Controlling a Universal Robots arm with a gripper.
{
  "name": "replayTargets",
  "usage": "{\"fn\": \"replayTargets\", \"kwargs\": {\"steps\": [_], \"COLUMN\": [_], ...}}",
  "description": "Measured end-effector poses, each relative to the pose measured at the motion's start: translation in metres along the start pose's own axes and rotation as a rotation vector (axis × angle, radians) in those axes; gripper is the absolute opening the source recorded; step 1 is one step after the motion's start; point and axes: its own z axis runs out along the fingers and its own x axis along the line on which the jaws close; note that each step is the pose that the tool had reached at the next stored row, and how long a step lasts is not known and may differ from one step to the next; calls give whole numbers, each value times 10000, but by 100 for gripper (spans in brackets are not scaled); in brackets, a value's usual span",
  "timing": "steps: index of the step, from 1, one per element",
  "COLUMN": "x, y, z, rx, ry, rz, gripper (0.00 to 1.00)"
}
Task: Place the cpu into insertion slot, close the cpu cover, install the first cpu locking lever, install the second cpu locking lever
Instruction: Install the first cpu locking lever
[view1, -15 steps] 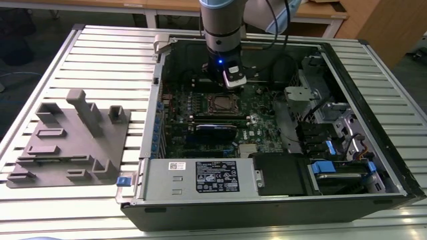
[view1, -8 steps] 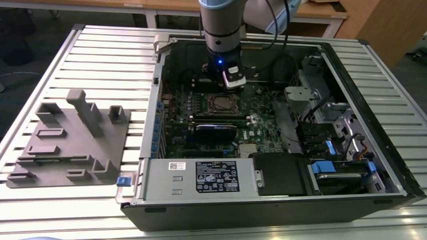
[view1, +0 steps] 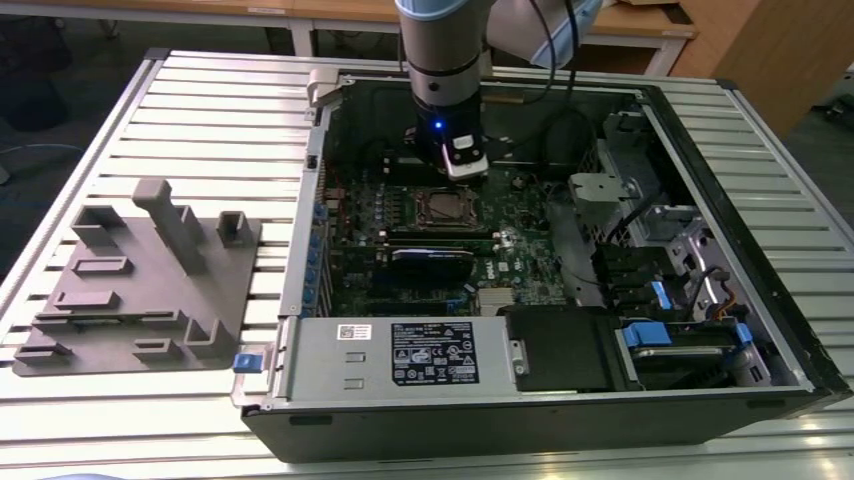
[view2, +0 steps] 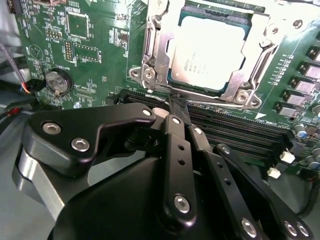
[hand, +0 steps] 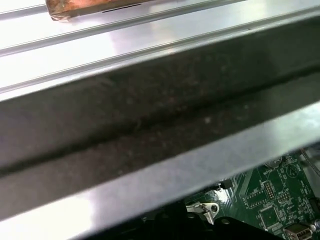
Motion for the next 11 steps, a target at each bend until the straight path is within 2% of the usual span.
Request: {"fn": "replayTargets", "kwargs": {"steps": [5, 11], "x": [1, -4], "y": [-2, 0], "z": [5, 7], "rx": [65, 126], "ry": [-69, -105], "rz": [297, 365], "gripper": [11, 11]}}
